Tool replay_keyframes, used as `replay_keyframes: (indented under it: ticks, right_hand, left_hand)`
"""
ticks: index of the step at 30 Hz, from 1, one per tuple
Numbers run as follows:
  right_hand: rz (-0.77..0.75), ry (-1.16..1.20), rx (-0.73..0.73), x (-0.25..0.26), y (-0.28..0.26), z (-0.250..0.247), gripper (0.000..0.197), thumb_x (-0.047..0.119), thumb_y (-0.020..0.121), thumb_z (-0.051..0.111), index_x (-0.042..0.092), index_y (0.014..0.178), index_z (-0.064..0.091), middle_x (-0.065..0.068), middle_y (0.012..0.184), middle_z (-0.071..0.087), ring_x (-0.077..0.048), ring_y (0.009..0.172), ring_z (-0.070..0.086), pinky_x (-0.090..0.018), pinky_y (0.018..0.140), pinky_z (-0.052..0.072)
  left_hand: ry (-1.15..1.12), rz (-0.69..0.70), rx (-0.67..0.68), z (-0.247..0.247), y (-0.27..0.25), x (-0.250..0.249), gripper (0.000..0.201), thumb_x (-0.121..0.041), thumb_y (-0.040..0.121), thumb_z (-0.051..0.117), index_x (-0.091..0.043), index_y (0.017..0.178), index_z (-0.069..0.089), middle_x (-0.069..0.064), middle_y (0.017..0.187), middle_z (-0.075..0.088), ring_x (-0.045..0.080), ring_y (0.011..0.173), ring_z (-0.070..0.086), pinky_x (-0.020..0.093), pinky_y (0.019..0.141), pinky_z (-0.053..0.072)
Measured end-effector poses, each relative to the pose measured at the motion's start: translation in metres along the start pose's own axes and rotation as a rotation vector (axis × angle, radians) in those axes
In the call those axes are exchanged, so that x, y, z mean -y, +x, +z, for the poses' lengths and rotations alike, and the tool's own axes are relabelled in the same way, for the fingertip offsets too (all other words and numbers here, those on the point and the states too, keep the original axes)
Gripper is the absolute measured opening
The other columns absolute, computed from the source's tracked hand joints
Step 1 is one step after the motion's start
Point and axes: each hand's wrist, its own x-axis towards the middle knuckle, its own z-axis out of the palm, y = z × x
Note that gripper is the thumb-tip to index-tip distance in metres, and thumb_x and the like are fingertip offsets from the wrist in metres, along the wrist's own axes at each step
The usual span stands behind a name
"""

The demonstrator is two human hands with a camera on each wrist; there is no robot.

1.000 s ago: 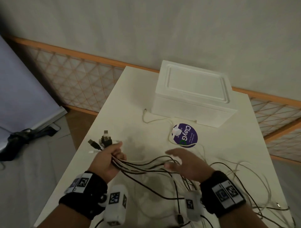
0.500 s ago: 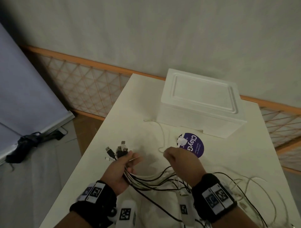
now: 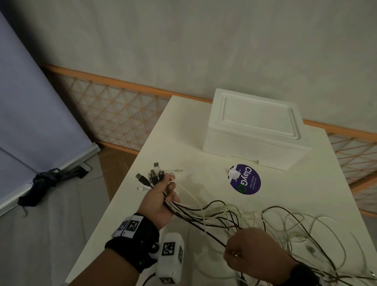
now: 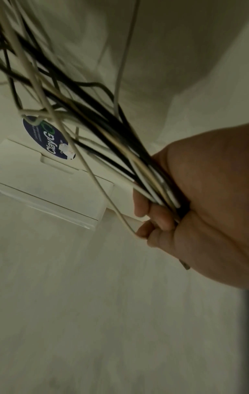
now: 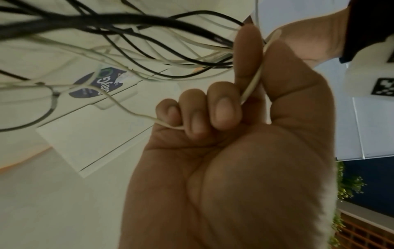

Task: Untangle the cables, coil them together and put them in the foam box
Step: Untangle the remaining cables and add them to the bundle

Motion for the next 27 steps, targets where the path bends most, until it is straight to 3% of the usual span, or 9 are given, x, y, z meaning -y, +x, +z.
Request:
replay_keyframes:
  ticks: [5,8,12,15,18,21,23,25,27]
  right_hand:
    - [0.151,-0.085,0.143,-0.005,-0.014,-0.002,0.035,0.052,0.08,0.042,0.02,0.073,0.055,0.003,0.06,0.046,-0.005,0.061,0.045,-0.015,0.05,0.025]
    - [0.283,-0.053,0.165,-0.026,-0.035,-0.004,0.037,0.056,0.079,0.041,0.023,0.062,0.047,0.005,0.06,0.046,-0.002,0.061,0.047,-0.017,0.053,0.03]
    - [0.432,0.063,-0.15,-0.05,-0.066,-0.028,0.038,0.075,0.078,0.044,0.043,0.064,0.058,0.024,0.066,0.059,0.001,0.063,0.057,-0.012,0.057,0.039]
    - [0.458,-0.027,-0.368,-0.048,-0.066,-0.057,0.072,0.089,0.069,0.024,0.029,0.063,0.063,0.009,0.061,0.061,-0.002,0.057,0.057,-0.02,0.055,0.045]
    - [0.362,-0.223,-0.291,-0.019,-0.034,-0.076,0.055,0.067,0.088,0.032,0.025,0.085,0.069,0.006,0.08,0.064,-0.005,0.077,0.058,-0.022,0.069,0.043]
    - [0.187,-0.32,-0.204,0.023,0.013,-0.076,0.038,0.05,0.096,0.042,0.023,0.098,0.068,0.003,0.094,0.065,-0.016,0.092,0.06,-0.03,0.075,0.044]
    - [0.049,-0.429,-0.202,0.043,0.035,-0.068,0.037,0.044,0.095,0.047,0.015,0.091,0.069,-0.005,0.087,0.065,-0.026,0.085,0.063,-0.035,0.068,0.045]
    - [0.033,-0.441,-0.246,0.048,0.044,-0.067,0.036,0.042,0.094,0.049,0.012,0.088,0.069,-0.008,0.084,0.064,-0.029,0.081,0.063,-0.035,0.064,0.041]
    - [0.071,-0.393,-0.251,0.044,0.044,-0.069,0.038,0.046,0.095,0.045,0.015,0.095,0.068,-0.005,0.089,0.063,-0.025,0.085,0.06,-0.035,0.068,0.045]
  left_hand:
    - [-0.069,0.044,-0.016,0.0,0.0,-0.014,0.007,-0.024,0.083,0.06,-0.018,0.082,0.061,-0.001,0.082,0.068,0.005,0.033,0.033,0.015,0.042,0.039]
    - [-0.091,0.109,-0.02,-0.01,0.003,-0.028,0.019,-0.029,0.097,0.049,-0.019,0.082,0.057,-0.007,0.064,0.064,0.004,0.031,0.032,0.014,0.04,0.036]
    - [-0.025,0.134,-0.043,-0.019,0.003,-0.036,0.027,-0.03,0.099,0.046,-0.019,0.075,0.049,-0.008,0.052,0.046,0.006,0.034,0.034,0.018,0.044,0.037]
    - [0.193,0.162,-0.144,-0.015,-0.002,-0.024,0.016,-0.022,0.093,0.06,-0.016,0.079,0.058,-0.005,0.061,0.051,0.009,0.05,0.045,0.024,0.056,0.041]
    - [0.325,0.163,-0.044,0.003,-0.017,-0.009,0.005,-0.007,0.086,0.064,-0.008,0.089,0.068,0.0,0.074,0.071,0.013,0.071,0.064,0.023,0.064,0.054]
    - [0.506,0.129,0.215,0.028,-0.04,0.006,0.022,-0.018,0.084,0.064,-0.009,0.101,0.072,0.009,0.098,0.074,0.022,0.082,0.072,0.035,0.083,0.055]
    - [0.811,0.183,0.297,0.038,-0.051,0.012,0.024,-0.026,0.085,0.066,-0.017,0.106,0.073,0.001,0.097,0.075,0.018,0.086,0.072,0.026,0.079,0.055]
    - [1.011,0.271,0.269,0.04,-0.057,0.01,0.012,-0.026,0.086,0.067,-0.023,0.096,0.074,-0.009,0.083,0.076,0.008,0.076,0.071,0.013,0.066,0.051]
    - [1.083,0.274,0.275,0.033,-0.057,0.005,0.005,-0.024,0.087,0.068,-0.023,0.087,0.072,-0.01,0.074,0.073,0.011,0.068,0.068,0.016,0.062,0.051]
